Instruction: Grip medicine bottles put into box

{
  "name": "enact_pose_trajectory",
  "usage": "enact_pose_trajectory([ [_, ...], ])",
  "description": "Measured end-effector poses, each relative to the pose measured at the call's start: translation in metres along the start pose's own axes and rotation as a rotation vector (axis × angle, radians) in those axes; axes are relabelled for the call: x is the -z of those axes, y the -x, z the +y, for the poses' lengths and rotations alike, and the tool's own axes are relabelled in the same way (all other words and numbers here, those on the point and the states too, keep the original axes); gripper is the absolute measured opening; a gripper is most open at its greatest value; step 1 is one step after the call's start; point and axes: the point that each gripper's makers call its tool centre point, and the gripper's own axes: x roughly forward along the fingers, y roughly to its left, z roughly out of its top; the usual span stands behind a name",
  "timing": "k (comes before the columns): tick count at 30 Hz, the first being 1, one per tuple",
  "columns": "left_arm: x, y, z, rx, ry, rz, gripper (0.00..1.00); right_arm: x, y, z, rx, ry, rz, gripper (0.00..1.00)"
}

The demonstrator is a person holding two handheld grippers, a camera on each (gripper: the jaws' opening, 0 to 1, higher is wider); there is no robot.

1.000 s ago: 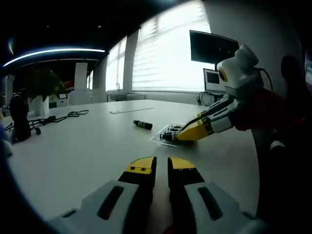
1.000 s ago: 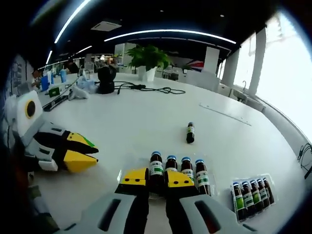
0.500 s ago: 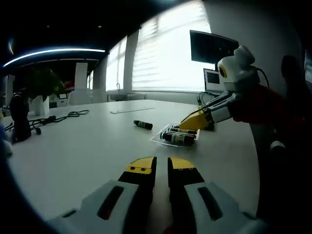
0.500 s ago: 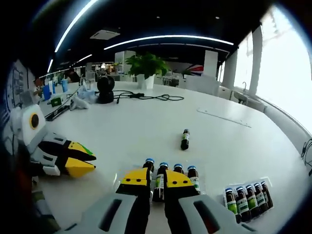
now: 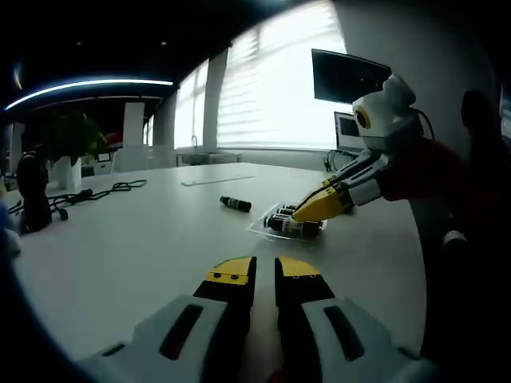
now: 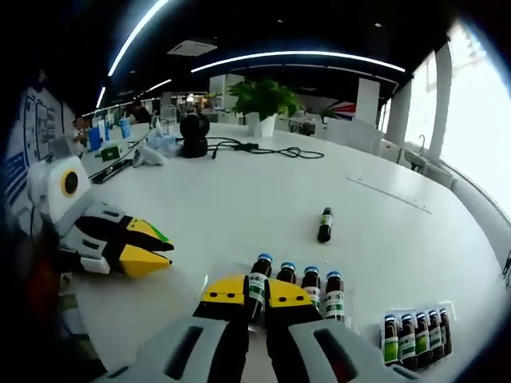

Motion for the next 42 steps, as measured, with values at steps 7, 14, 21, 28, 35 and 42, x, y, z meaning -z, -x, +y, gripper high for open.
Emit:
enact_pose_trajectory([
  [7,0.0,0.0,0.0,0.002,0.002,-0.002,0.04,-0.014,-0.001,0.006,-0.14,0.042,0.06,0.04],
  [14,-0.001,0.0,0.0,0.006,0.007,-0.005,0.04,-0.006,-0.001,-0.003,-0.175,-0.003,0.192,0.03],
  [21,-0.001,-0.001,0.0,0.004,0.006,-0.005,0.04,0.008,-0.004,0.006,-0.209,-0.024,0.273,0.03],
  [28,-0.001,0.0,0.0,0.006,0.006,-0.005,0.04,0.01,-0.009,0.002,-0.183,-0.027,0.303,0.04],
  [35,-0.001,0.0,-0.001,0.005,0.005,-0.004,0.04,0.011,-0.008,0.004,-0.197,-0.004,0.331,0.03],
  [42,-0.001,0.0,-0.001,0.005,0.004,-0.005,0.04,0.011,-0.011,0.004,-0.187,0.027,0.339,0.02],
])
